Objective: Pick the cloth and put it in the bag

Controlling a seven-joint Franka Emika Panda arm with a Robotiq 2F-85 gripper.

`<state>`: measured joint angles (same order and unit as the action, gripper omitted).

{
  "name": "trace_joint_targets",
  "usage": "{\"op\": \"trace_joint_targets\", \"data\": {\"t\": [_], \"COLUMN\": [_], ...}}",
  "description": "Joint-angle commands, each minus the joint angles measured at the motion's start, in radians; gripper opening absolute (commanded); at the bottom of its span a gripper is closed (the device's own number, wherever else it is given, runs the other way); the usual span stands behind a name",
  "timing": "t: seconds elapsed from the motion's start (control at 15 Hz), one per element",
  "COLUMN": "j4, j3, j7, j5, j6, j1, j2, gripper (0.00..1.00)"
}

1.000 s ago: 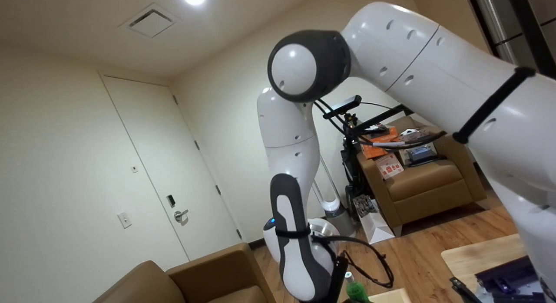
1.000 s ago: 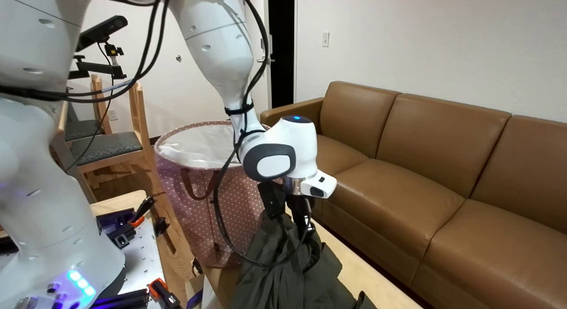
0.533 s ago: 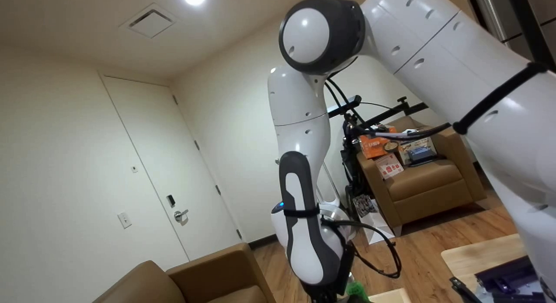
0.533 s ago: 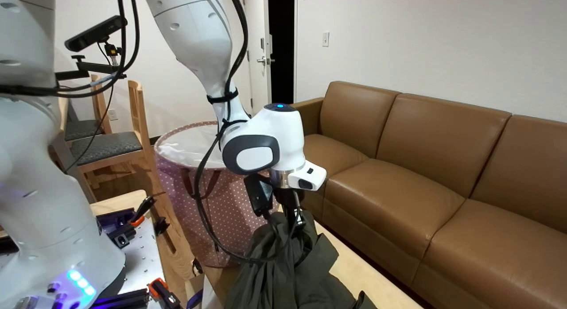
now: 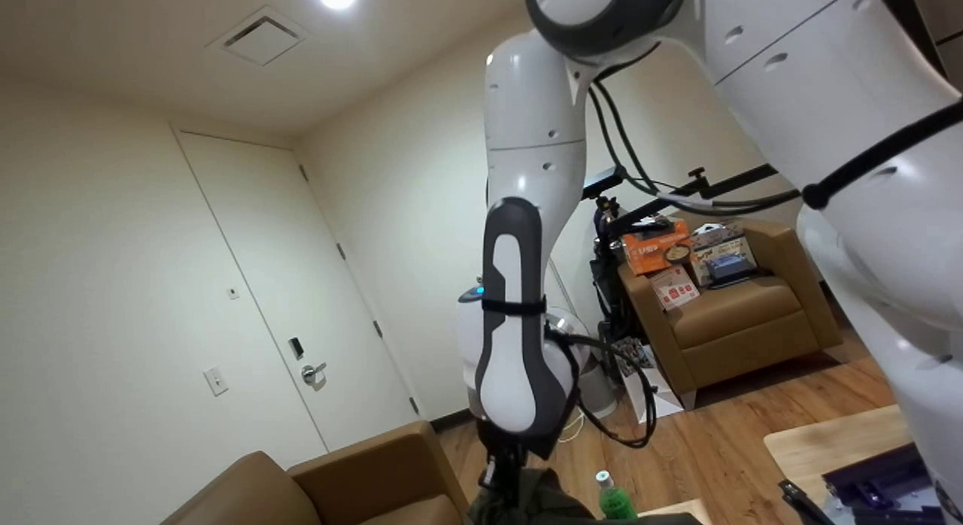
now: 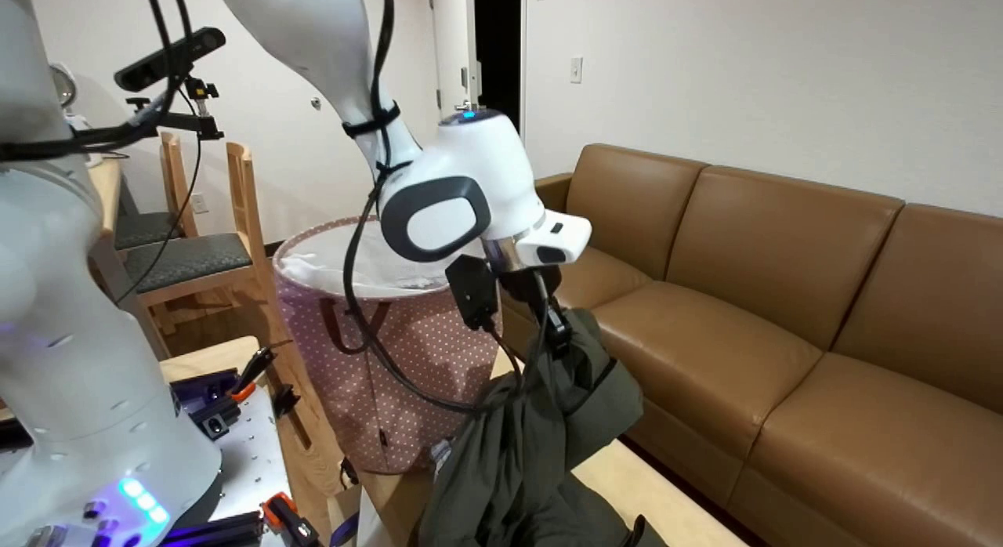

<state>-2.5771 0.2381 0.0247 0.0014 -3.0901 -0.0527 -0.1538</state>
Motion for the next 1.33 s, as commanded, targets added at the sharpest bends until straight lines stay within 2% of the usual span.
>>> {"op": "trace_joint_targets", "data": {"t": [0.0, 0.07, 0.13, 0.2, 0.27, 0.33, 0.4, 0.53, 0.67, 0.73, 1.0, 1.27], "j4": [-0.119, -0.13, -0.067, -0.086, -0.101, -0.11, -0.117, -0.107, -0.1, -0.1, -0.129, -0.186], "j3": [0.086, 0.099, 0.066, 0.011, 0.015, 0.088, 0.021, 0.015, -0.018, -0.027, -0.14, -0.214], "j7": [0.064, 0.075, 0.04, 0.017, 0.017, 0.053, 0.015, 0.018, 0.009, 0.058, 0.042, 0.036], "j5": [-0.112, -0.171, -0.093, -0.082, -0.089, -0.14, -0.089, -0.084, -0.082, -0.175, -0.258, -0.289], "j6": [-0.107, -0.139, -0.085, -0.098, -0.101, -0.102, -0.102, -0.109, -0.108, -0.109, -0.094, -0.096], "j1": [0.081, 0.08, 0.064, 0.011, 0.012, 0.071, 0.015, 0.003, -0.009, -0.017, -0.059, -0.022], "j2": [0.218, 0.254, 0.15, 0.192, 0.22, 0.237, 0.243, 0.238, 0.308, 0.371, 0.555, 0.772], "gripper": [0.06, 0.06, 0.1, 0.1, 0.1, 0.1, 0.1, 0.07, 0.07, 0.07, 0.06, 0.06]}}
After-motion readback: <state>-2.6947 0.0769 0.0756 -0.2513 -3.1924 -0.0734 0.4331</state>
